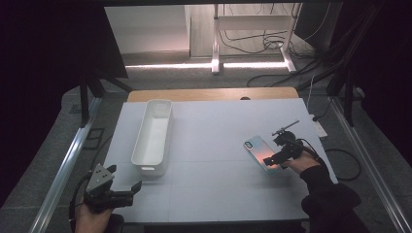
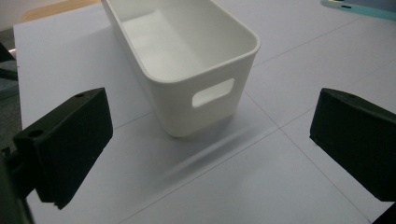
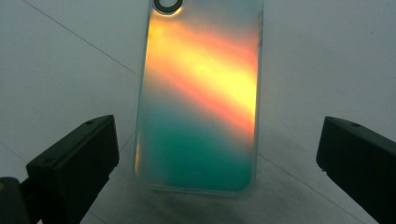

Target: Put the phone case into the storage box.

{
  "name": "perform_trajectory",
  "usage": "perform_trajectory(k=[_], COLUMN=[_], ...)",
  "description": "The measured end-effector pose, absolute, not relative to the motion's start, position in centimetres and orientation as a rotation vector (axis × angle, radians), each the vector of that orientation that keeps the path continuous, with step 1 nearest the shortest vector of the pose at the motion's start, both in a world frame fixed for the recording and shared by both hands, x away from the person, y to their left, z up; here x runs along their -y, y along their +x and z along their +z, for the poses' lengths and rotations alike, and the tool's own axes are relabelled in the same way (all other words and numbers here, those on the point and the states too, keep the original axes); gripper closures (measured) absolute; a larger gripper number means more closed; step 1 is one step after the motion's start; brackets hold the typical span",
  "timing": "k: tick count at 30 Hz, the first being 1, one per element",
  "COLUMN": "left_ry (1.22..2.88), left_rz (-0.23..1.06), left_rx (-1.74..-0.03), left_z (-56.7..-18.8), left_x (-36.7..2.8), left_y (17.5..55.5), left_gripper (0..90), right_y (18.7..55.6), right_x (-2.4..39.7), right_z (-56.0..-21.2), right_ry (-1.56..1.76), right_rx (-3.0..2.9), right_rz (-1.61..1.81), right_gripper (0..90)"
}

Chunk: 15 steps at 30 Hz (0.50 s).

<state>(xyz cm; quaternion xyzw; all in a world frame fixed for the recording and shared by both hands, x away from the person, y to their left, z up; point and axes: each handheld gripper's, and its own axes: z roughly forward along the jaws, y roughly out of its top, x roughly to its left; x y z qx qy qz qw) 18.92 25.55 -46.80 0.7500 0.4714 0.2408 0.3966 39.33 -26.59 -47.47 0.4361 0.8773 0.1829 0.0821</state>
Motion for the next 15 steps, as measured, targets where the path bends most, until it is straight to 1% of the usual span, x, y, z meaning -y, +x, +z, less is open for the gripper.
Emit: perform_trajectory(k=[15], left_ry=[1.902], left_rz=[0.608], left_rx=[-1.193], left_z=[-46.8], left_x=[-25.5], left_y=[19.0], left_gripper=[0.1], right_y=[40.7], right_x=[24.6], right_z=[-47.8], right_ry=[1.286], right_rx=[-2.671], right_rz=[0.490], right_gripper=[0.0])
